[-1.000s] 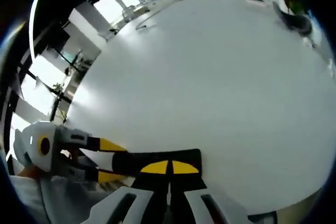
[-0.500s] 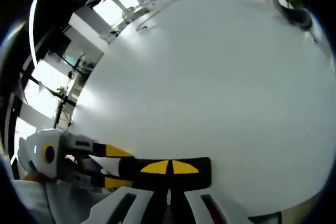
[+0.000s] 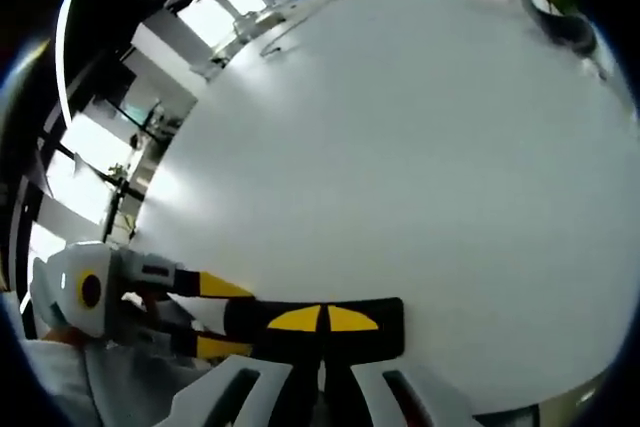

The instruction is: Press the specified remote control buttons in sequence, fully releasing each button before pressing the next.

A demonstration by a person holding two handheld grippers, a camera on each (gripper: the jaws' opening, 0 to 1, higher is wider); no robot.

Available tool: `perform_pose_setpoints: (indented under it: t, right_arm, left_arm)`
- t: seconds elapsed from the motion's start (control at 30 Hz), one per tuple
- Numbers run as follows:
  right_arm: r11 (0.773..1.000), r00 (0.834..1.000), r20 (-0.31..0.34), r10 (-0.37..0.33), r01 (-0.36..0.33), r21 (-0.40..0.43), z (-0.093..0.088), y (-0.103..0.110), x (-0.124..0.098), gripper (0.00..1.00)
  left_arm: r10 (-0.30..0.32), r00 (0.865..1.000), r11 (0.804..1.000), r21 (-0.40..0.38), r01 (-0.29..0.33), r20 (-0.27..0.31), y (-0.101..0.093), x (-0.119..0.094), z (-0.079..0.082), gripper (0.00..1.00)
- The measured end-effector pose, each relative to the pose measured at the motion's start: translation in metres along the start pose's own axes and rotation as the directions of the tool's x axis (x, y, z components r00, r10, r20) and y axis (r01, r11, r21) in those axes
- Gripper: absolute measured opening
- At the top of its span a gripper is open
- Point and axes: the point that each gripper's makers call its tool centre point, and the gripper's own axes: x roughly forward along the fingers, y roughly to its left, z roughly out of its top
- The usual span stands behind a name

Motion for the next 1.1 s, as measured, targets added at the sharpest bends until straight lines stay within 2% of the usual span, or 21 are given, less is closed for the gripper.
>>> perform_pose_setpoints:
  t: [0.4, 0.63, 0.8, 0.9, 1.1]
  right_arm:
    - [0.999, 1.000, 0.009, -0.015, 0.015, -0.051, 0.001, -0.001, 0.003, 0.00]
    - [0.999, 1.000, 0.009, -0.012, 0.012, -0.051, 0.001, -0.001, 0.002, 0.00]
    - [1.000, 1.000, -0.020, 0.000, 0.000, -0.005, 0.001, 0.000, -0.002, 0.00]
    - [0.995, 0.999, -0.003, 0.047, -0.047, 0.086, 0.003, 0.004, -0.006, 0.00]
    - [0.986, 0.996, -0.033, 0.088, -0.082, 0.146, -0.002, 0.008, -0.008, 0.00]
  left_arm:
    - [0.003, 1.000, 1.000, -0.004, -0.003, 0.001, 0.001, 0.000, 0.000, 0.24]
    - [0.003, 1.000, 1.000, -0.004, -0.003, 0.001, 0.001, 0.001, 0.000, 0.24]
    - [0.003, 1.000, 1.000, -0.004, -0.003, 0.004, 0.001, 0.001, 0.000, 0.24]
    - [0.002, 1.000, 1.000, -0.003, -0.002, 0.005, 0.001, 0.001, 0.000, 0.24]
    - [0.002, 1.000, 1.000, -0.004, -0.002, 0.006, 0.001, 0.000, 0.000, 0.24]
